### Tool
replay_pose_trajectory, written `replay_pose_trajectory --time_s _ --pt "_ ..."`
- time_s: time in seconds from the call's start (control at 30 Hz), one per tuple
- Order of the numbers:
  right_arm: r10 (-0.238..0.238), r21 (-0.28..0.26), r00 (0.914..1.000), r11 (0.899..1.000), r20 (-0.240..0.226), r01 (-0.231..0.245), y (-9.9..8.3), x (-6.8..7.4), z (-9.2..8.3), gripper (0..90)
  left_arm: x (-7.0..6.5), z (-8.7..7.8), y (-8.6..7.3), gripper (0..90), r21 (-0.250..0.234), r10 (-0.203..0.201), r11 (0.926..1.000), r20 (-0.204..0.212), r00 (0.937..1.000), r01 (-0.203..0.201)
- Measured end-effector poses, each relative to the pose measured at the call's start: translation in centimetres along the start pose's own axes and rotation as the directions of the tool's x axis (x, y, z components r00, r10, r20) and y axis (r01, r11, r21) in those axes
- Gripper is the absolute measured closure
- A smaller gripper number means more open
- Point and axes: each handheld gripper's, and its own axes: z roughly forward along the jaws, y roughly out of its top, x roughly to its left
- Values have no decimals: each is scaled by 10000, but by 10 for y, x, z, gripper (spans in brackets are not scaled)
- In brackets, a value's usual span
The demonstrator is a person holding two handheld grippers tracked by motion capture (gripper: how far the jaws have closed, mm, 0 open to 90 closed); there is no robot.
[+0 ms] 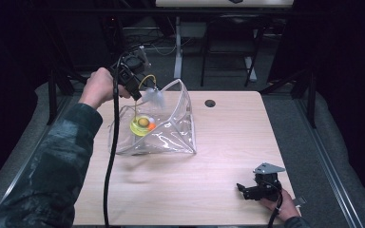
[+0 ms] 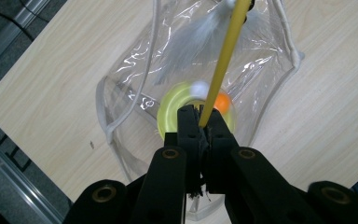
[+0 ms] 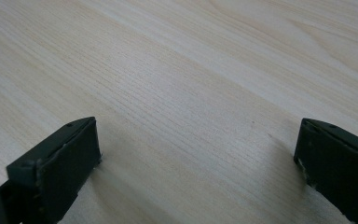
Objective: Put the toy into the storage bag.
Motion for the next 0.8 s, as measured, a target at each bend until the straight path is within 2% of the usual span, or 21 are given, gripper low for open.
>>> replay_pose_trajectory --time_s 0.4,0.57,0.8 --pt "-2 -1 10000 10000 -3 2 0 0 0 0 1 32 -3 879 105 -260 9996 360 9990 256" --pt "-2 -7 10000 10000 -4 2 0 0 0 0 -1 43 -1 879 347 -327 9989 186 9993 320" --pt "-13 12 10000 10000 -21 13 0 0 0 0 0 53 0 879 294 -471 9985 261 9985 464"
